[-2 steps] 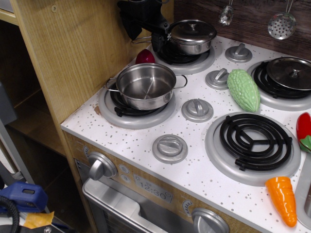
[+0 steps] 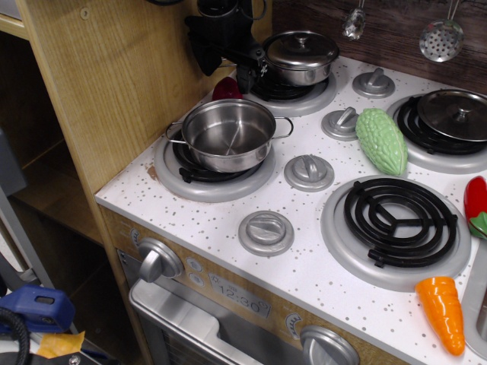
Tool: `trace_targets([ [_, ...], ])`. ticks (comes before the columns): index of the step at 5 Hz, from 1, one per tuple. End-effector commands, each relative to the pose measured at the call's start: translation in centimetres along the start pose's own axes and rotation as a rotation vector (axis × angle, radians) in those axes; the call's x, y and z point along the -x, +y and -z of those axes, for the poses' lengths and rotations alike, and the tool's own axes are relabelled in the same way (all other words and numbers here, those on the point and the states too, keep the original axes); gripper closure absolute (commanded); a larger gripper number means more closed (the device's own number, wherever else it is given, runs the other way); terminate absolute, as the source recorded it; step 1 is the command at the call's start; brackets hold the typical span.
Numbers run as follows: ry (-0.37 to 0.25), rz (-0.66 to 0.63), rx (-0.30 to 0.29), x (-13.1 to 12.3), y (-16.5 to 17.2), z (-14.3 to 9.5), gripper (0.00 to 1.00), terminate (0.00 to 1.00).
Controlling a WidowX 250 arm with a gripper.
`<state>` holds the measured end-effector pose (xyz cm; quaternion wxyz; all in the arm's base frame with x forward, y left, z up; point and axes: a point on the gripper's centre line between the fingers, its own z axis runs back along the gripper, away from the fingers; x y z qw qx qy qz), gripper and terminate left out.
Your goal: Put sweet potato in pan which is on stove
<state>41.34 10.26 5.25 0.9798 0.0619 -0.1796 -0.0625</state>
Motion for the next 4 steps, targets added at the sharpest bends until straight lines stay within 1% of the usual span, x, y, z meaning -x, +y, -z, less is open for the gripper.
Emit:
trace_targets([
  [1, -0.049, -0.002, -0.024, -1.6, 1.3, -1.0, 0.00, 0.00],
  [2, -0.065, -0.020, -0.037, -1.6, 1.2, -0.4, 0.00, 0.00],
  [4, -0.082, -0.051, -0.014, -1.4, 1.7, 1.1, 0.00, 0.00],
])
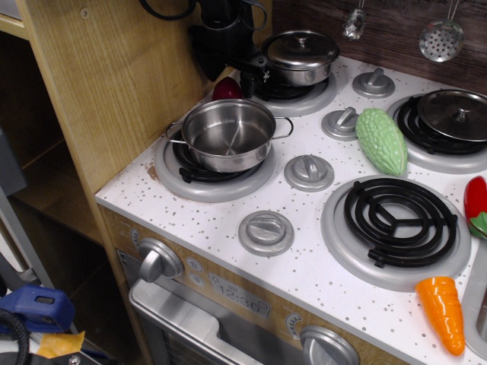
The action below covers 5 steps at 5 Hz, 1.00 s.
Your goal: Put sweet potato in pan which is on stove
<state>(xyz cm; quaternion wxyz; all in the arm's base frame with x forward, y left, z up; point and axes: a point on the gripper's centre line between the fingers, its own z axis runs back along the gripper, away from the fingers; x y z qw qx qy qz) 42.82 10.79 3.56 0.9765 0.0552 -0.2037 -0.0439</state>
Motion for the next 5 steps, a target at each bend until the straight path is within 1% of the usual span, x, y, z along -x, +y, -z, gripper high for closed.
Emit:
trace_targets([
  [1, -0.039, -0.025, 0.009, -0.60, 1.23, -0.22, 0.00, 0.00],
  [2, -0.046, -0.042, 0.018, -0.28, 0.96, 0.29, 0.00, 0.00],
  [3, -0.049, -0.052, 0.035, -0.13, 0.93, 0.74, 1.00, 0.00],
  [4, -0.047, -0.047, 0.029, -0.54, 1.02, 0.23, 1.00, 0.00],
  [5, -0.037, -0.049, 0.041, -0.67, 1.01, 0.00, 1.00, 0.00],
])
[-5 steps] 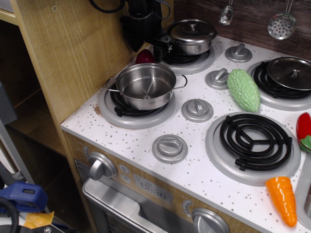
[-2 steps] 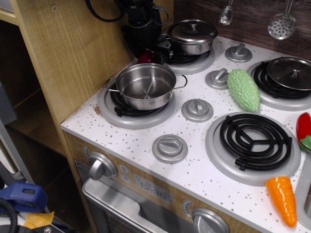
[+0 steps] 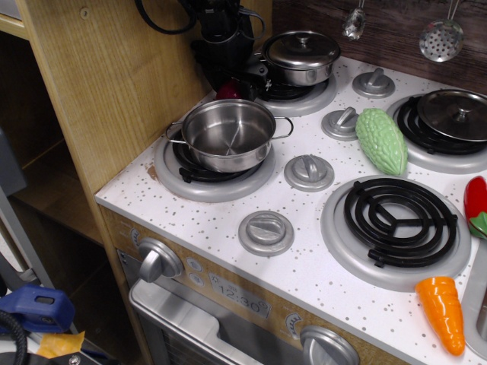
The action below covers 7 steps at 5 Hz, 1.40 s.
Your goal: Put sweet potato in pan which is on stove
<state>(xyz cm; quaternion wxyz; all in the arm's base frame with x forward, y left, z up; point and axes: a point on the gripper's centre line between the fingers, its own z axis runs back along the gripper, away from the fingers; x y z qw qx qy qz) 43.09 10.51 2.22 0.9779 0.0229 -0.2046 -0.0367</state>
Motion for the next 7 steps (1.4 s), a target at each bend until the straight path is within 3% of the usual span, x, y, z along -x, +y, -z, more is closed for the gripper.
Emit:
trace_targets([
  [1, -0.041, 0.006, -0.067, -2.0, 1.1, -2.9, 1.00, 0.00],
  [4, -0.057, 0.077, -0.191, -3.9, 0.2, -8.4, 1.00, 0.00],
  [5, -0.020, 0.050, -0.188, -4.1, -0.5, -9.7, 1.00, 0.00],
  [7, 0.014, -0.039, -0.188, -1.7, -3.1, -11.3, 1.00, 0.00],
])
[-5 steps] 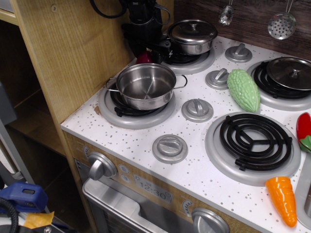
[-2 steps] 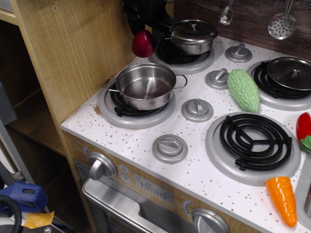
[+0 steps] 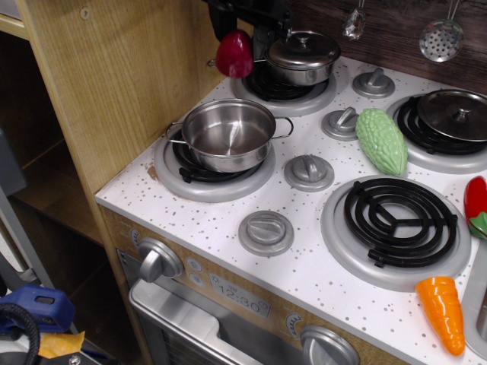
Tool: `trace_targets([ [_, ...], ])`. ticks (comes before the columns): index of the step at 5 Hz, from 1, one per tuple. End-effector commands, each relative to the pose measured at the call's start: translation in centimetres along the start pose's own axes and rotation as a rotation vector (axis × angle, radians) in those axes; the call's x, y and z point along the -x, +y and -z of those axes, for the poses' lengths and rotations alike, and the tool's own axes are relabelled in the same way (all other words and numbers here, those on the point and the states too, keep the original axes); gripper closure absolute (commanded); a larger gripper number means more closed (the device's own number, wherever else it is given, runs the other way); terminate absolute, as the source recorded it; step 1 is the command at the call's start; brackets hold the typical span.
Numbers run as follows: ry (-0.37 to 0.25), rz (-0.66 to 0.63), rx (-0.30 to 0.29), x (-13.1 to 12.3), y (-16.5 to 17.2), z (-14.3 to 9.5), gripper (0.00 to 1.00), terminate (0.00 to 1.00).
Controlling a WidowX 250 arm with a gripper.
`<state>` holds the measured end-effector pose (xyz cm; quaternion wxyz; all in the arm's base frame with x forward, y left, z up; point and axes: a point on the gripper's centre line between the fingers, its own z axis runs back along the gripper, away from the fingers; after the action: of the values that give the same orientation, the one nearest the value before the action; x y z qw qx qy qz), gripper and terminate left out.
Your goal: Put sweet potato in pan which is on stove
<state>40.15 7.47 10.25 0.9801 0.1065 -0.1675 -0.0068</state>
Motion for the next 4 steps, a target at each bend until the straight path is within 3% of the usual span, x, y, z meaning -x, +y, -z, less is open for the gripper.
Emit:
trace_targets([
  [1, -0.047, -0.061, 0.000, 0.4, -1.0, -3.0, 1.00, 0.00],
  [4, 0.012, -0.147, 0.082, 4.1, -3.0, -2.2, 1.00, 0.00],
])
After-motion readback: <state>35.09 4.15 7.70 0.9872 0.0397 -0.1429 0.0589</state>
